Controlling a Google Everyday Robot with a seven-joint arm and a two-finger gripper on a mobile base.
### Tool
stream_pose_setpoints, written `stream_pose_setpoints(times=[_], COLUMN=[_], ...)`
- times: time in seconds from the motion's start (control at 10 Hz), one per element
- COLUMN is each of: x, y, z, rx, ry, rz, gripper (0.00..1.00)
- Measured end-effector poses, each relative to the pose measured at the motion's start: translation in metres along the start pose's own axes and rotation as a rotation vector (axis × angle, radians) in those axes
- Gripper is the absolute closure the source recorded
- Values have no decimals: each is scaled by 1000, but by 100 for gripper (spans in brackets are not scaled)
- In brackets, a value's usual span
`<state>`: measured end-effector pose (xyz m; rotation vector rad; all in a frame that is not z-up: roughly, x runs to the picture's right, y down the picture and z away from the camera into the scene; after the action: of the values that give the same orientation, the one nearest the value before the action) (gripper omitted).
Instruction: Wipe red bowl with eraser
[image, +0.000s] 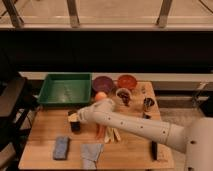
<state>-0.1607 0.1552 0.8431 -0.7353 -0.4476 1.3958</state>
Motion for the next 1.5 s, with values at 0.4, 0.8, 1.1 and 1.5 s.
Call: stream_pose_setpoints(times=[0.4,0.8,1.1,1.5], x=[-13,-15,-15,-24], y=[-26,-36,-36,-39], z=[-30,-50,-50,-94], rx=[-59,-85,-85,-130], ry=[-75,-74,-72,-56], rz=[108,142,140,117], gripper=[81,81,81,81])
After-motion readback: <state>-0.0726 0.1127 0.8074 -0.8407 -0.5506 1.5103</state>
